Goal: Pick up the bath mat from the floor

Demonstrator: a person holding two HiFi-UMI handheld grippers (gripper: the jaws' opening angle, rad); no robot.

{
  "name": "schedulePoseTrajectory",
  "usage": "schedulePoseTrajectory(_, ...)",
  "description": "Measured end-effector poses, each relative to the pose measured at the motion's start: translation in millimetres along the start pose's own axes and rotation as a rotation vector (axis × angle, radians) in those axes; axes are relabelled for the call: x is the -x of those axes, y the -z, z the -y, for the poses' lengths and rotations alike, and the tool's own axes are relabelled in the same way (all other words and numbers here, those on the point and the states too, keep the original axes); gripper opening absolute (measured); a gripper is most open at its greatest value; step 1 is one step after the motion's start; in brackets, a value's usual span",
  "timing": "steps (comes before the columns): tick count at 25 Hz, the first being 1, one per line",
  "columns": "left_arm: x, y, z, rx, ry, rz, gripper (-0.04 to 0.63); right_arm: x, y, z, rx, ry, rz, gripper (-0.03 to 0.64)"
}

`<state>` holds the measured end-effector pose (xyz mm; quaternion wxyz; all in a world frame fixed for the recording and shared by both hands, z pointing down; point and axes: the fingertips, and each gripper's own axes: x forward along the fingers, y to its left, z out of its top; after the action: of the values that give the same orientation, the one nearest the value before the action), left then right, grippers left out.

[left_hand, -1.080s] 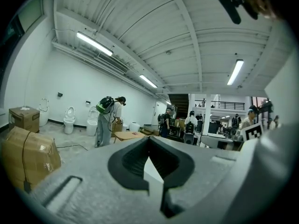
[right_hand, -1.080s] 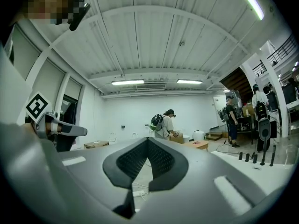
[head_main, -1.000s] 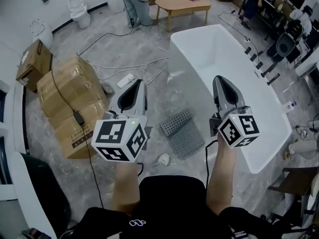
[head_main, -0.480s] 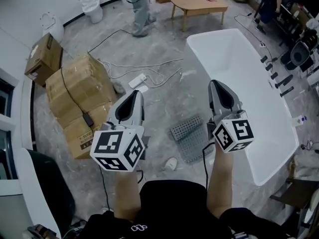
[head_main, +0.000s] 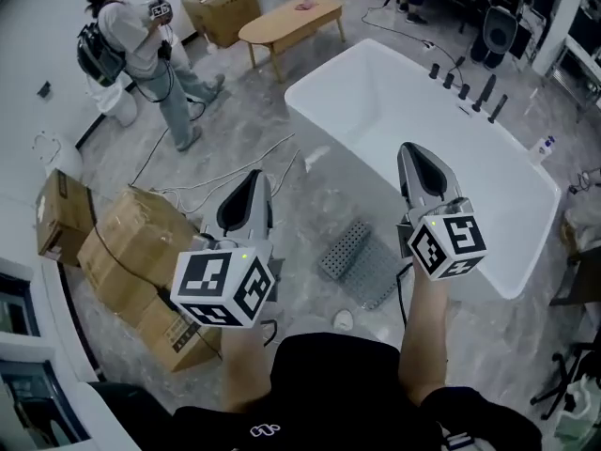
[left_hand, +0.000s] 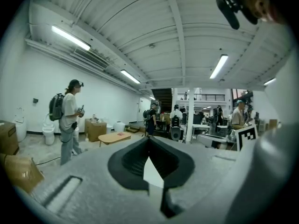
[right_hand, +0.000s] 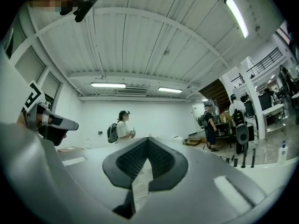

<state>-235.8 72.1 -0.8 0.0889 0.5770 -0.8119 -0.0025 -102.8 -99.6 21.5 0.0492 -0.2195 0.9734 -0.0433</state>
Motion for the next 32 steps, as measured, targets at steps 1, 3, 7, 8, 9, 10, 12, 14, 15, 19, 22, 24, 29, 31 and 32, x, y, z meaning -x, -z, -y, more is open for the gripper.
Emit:
schedulePoseTrajectory(1,-6.3,0.5,12.9,-0.010,0.038,-0.001,0.000,11.0,-2.1,10.1,0.006,0.032,0.007,0.006)
schedulePoseTrajectory(3,-18.9,1.0,38.0,-0.035,0.115,-0.005,0.000,30.6,-8.5,29.8,0.014,0.099,0.026,0.006)
schedulePoseTrajectory(7,-36.1,7.2,75.7,-0.052,0.240,-0.023,0.000,65.1,-11.4,55.7,0.024,0.207,0.034,0.006)
schedulePoseTrajectory(8,-41.0,9.2,82.4,-0.050,0.266,-0.029,0.000,71.5,-10.0,61.4,0.024,0.232,0.031,0.006)
schedulePoseTrajectory(9,-46.2,12.1,88.3,-0.052,0.291,-0.037,0.000,76.9,-7.6,66.8,0.024,0.257,0.026,0.006)
schedulePoseTrajectory(10,-51.8,16.0,93.7,-0.055,0.317,-0.047,0.000,81.7,-4.3,71.9,0.024,0.282,0.019,0.006)
schedulePoseTrajectory(12,-64.1,26.1,103.6,-0.051,0.372,-0.069,0.000,90.7,3.0,83.1,0.028,0.337,-0.001,0.006)
schedulePoseTrajectory(14,-76.3,33.9,113.1,-0.038,0.426,-0.089,0.000,99.6,6.8,94.5,0.031,0.395,-0.018,0.006)
schedulePoseTrajectory(15,-82.0,35.0,116.6,-0.034,0.450,-0.094,0.000,102.7,6.5,98.0,0.032,0.421,-0.024,0.006)
schedulePoseTrajectory(19,-108.6,27.3,101.5,-0.102,0.469,-0.085,0.000,84.7,1.3,86.7,0.067,0.467,-0.039,0.006)
schedulePoseTrajectory(22,-127.6,23.0,76.6,-0.155,0.484,-0.085,0.000,56.5,3.9,67.6,0.083,0.484,-0.041,0.006)
schedulePoseTrajectory(24,-139.3,20.9,61.7,-0.132,0.520,-0.090,-0.001,40.2,10.5,57.4,0.085,0.501,-0.046,0.006)
schedulePoseTrajectory(29,-161.0,25.0,46.1,-0.147,0.603,-0.119,0.000,30.2,21.9,50.6,0.077,0.591,-0.058,0.006)
schedulePoseTrajectory(31,-168.0,31.2,48.6,-0.147,0.640,-0.140,0.000,35.4,22.1,52.5,0.078,0.631,-0.056,0.006)
schedulePoseTrajectory(32,-171.1,34.6,50.7,-0.144,0.657,-0.150,0.000,38.9,23.5,53.8,0.077,0.648,-0.058,0.008)
